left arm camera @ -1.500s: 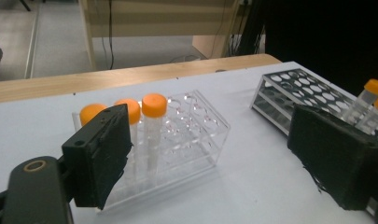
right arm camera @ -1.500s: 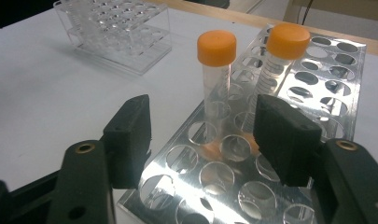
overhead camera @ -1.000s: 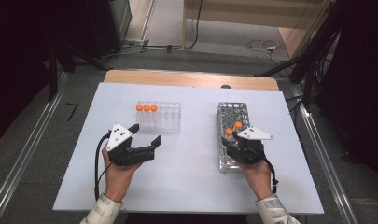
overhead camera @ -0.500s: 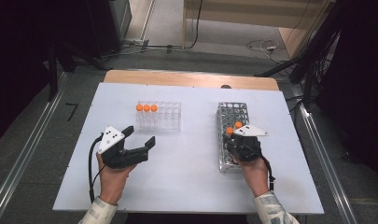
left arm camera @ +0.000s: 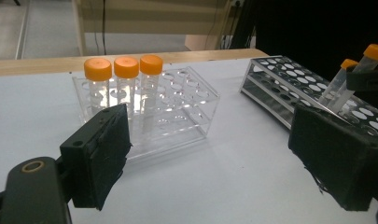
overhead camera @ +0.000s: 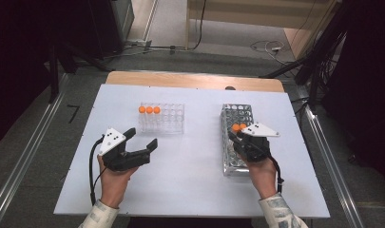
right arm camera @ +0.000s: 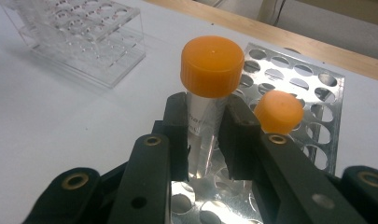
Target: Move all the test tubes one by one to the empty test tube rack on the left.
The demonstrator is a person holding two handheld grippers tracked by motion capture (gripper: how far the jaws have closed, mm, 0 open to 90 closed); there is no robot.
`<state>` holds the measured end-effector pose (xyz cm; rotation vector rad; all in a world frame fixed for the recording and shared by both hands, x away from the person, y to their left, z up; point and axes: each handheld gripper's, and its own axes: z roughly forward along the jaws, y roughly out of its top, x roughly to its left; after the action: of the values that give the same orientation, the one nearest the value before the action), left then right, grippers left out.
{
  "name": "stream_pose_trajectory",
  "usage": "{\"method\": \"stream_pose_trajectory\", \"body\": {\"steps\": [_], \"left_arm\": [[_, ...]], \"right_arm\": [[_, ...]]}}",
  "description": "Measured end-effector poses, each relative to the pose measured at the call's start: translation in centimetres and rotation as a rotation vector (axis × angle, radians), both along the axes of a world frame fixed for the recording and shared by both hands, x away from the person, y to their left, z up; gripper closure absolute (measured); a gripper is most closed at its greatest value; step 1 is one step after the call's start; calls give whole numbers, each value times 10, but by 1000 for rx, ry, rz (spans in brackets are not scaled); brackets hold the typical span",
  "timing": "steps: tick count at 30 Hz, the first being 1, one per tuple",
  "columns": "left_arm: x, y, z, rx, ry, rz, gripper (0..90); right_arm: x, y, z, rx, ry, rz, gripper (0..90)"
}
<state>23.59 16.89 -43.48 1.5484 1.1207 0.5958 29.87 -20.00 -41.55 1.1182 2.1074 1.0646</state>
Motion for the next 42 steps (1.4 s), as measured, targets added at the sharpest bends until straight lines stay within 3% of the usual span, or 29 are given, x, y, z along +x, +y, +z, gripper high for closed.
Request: {"method": "stream_pose_trajectory", "body": {"steps": [11,19,27,42], "left_arm": [[0,-1,1,1,-4,-4,133],[-1,-5,2,3,-4,-11,133],[-1,-9,2,9,-6,-30,134],[2,-22,4,2,-13,-66,156]], "right_arm": [[-8,-2,22,23,-42,12,715],[-15,4,33,52,-60,54,715],[-15,27,28,63,-38,106,715],[-16,79,-1,39,10,215,715]]}}
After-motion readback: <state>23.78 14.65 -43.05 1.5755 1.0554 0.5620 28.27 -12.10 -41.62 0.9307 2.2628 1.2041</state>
